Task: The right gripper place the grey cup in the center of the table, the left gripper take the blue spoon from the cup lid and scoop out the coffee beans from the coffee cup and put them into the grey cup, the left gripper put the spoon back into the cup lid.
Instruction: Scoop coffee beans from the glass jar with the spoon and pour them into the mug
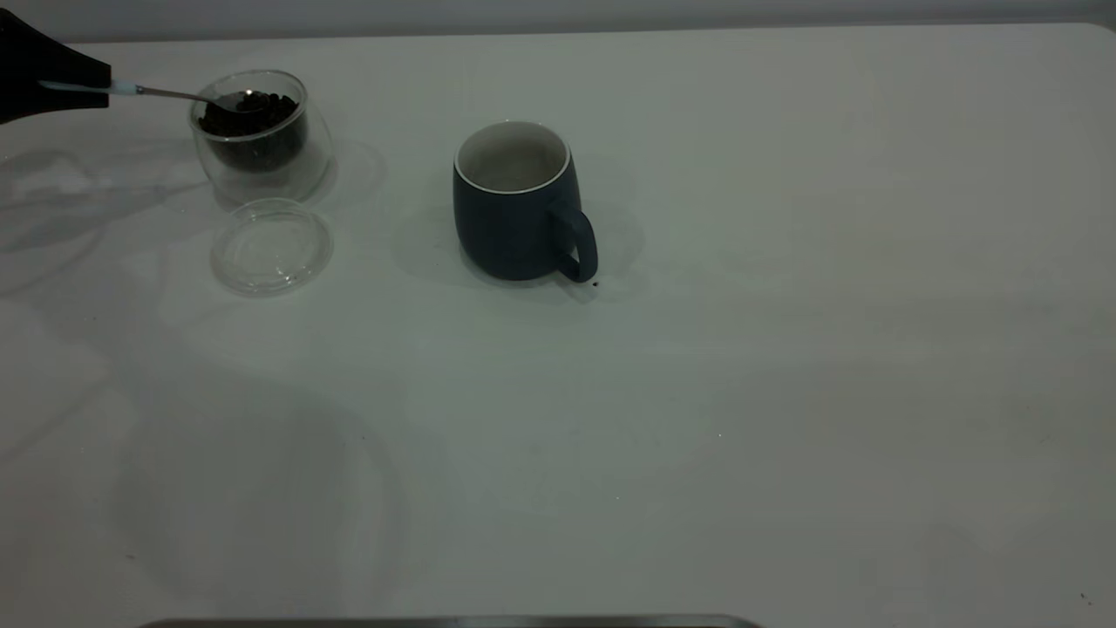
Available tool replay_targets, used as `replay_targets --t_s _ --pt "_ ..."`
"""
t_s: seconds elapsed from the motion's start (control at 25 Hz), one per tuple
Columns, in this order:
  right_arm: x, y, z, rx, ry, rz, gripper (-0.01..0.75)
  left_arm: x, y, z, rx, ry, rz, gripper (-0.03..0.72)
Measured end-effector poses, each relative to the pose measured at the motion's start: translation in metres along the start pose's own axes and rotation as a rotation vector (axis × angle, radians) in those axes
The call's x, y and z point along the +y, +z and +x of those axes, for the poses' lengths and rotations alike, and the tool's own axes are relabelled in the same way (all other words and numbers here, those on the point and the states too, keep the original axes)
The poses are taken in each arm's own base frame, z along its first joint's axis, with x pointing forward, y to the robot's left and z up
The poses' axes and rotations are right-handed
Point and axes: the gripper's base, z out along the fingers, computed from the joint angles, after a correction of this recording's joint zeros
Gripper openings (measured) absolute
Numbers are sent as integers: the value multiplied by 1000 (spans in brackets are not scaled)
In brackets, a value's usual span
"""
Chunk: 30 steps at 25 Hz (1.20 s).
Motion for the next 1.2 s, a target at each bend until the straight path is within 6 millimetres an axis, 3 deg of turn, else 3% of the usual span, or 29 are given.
replay_targets --t_s 0.56,0.88,1.2 --pt "0 0 0 0 0 0 364 1 -1 2 19 -17 -24 125" --pt "0 0 0 0 0 0 364 -14 0 -1 21 12 -24 125" --pt "0 0 0 0 0 0 364 -31 28 3 77 39 -18 125"
